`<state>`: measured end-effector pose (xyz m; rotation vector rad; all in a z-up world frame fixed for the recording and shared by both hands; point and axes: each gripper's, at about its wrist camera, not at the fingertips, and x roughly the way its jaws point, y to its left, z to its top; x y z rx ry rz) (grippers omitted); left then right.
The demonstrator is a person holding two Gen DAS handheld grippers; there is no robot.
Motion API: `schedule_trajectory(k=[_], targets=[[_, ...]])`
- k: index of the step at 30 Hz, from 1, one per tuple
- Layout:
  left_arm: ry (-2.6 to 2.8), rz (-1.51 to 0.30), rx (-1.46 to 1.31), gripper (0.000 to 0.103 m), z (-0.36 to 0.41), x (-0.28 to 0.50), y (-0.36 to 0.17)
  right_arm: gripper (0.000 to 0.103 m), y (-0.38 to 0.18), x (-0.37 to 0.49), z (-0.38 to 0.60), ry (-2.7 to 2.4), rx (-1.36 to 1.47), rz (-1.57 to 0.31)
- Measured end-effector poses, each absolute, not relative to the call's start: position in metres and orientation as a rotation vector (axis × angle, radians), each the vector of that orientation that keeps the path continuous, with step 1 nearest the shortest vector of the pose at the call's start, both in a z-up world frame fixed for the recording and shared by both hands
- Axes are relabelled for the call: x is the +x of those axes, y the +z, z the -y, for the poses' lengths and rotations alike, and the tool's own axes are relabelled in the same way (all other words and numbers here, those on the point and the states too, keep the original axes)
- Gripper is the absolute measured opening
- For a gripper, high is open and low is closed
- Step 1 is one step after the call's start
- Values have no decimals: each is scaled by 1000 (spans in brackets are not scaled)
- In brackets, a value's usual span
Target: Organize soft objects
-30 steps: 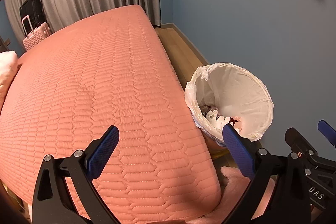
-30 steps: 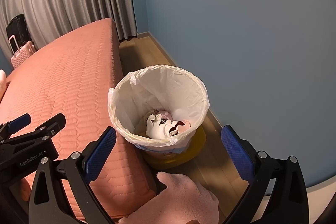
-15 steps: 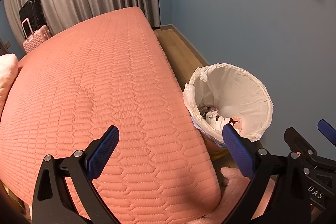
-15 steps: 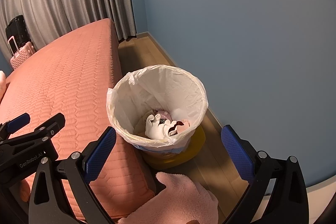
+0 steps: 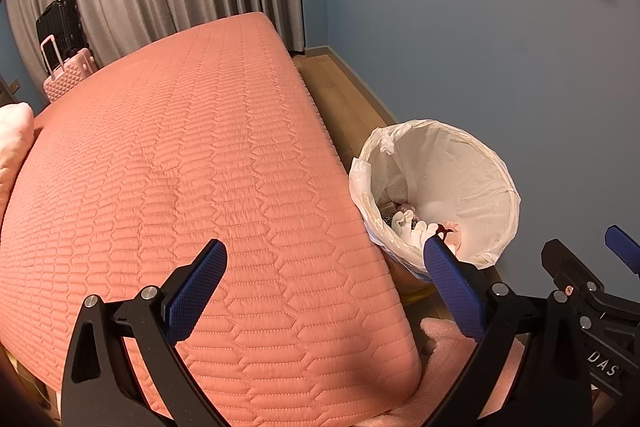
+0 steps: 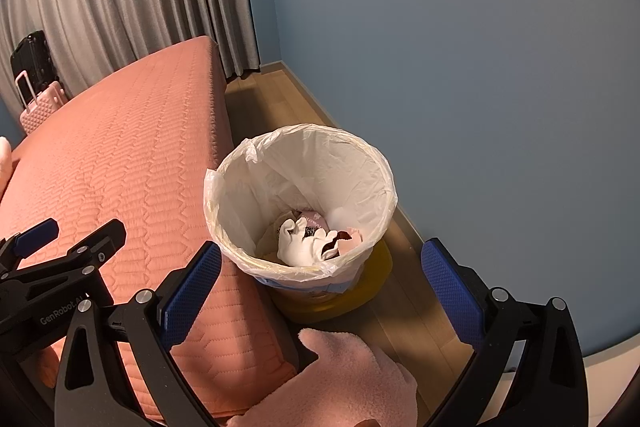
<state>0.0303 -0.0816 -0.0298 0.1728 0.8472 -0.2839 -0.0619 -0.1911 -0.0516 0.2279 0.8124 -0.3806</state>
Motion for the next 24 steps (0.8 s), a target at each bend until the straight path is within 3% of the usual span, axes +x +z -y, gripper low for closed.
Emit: schedule_trajectory(k=[24], targets=[[-282, -849, 174, 94, 80, 29, -31, 98, -50, -63, 190, -382, 234, -814]])
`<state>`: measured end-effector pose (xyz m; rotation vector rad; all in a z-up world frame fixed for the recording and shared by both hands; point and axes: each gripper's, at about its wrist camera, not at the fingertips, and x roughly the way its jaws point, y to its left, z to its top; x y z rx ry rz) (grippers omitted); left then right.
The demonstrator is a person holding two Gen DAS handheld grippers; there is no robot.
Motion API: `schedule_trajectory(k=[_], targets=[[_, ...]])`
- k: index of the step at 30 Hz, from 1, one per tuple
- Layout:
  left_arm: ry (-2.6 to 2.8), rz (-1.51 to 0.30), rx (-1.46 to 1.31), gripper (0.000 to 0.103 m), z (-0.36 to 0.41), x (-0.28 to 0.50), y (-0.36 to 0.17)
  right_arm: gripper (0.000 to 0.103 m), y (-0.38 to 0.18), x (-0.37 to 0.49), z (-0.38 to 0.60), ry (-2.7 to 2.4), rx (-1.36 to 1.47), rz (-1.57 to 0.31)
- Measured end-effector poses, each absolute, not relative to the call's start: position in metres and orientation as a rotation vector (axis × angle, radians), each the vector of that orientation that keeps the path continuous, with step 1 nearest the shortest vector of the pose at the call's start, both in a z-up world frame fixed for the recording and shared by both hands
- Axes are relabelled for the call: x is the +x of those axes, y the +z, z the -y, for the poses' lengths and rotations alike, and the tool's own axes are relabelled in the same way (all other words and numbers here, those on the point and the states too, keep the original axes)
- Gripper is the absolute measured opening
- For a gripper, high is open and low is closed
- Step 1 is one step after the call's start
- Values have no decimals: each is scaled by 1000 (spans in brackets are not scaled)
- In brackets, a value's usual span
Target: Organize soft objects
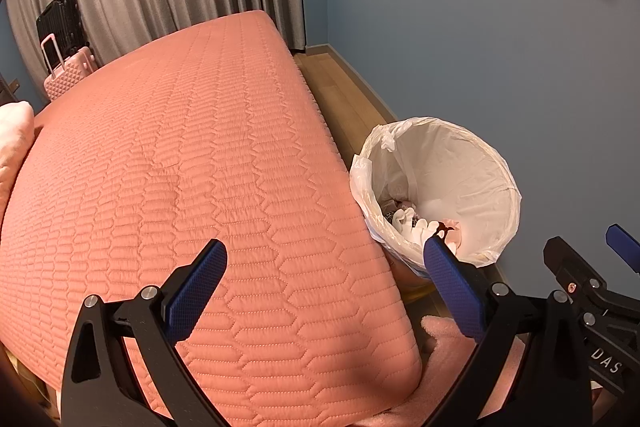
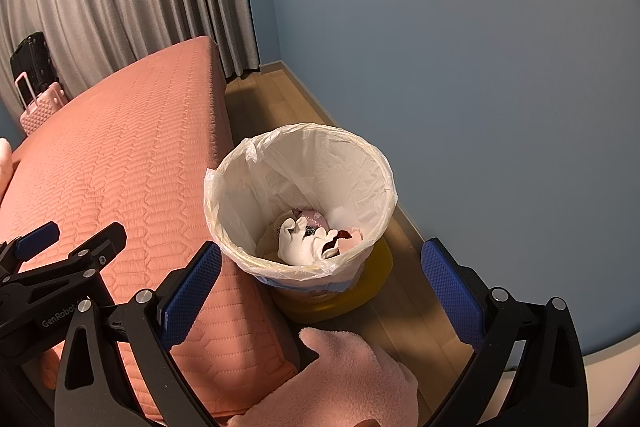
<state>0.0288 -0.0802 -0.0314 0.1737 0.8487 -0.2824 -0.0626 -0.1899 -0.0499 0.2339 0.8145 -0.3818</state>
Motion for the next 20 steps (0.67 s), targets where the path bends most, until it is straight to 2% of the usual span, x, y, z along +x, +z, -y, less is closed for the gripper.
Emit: schedule_trajectory(k=[20], targets=[[-287, -859, 174, 95, 76, 29, -34, 98, -48, -62, 187, -382, 238, -811]])
